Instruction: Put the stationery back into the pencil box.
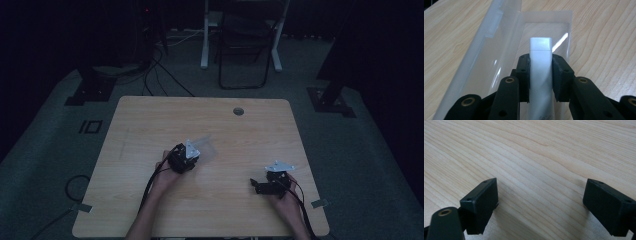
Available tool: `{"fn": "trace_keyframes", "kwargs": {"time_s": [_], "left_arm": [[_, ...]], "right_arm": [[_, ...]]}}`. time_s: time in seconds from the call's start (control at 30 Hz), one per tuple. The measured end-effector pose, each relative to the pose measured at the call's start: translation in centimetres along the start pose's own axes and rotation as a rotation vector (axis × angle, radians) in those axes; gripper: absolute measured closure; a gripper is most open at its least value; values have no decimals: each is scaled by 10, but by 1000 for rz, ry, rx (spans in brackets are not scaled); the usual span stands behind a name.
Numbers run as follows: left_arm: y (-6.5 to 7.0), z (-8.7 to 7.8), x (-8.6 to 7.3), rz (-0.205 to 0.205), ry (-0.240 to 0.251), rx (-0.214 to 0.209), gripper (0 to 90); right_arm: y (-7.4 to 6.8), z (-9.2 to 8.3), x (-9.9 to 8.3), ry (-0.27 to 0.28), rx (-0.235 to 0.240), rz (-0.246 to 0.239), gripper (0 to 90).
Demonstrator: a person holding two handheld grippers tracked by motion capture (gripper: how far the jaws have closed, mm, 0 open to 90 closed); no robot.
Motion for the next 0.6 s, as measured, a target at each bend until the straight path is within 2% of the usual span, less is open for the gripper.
{"fn": "trace_keyframes", "kwargs": {"time_s": [0.17,0.4,0.6], "left_arm": [[0,1,-1,3,-8,2,700],[3,-5,2,12,4,0,625],[12,-17,6,12,46,-5,603]], "right_arm": [[0,0,0,0,0,0,127],[0,0,0,0,0,0,128],[0,0,0,0,0,0,128]]}}
Point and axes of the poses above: each handheld gripper's, and its own axes: z roughly forward along the jaws, x roughly out of its top, y roughly to its right, the point moved 9 cm from there along z, roughly forward along the jaws, and after that the axes turned 9 degrees about -z, right-handed, at the moved point
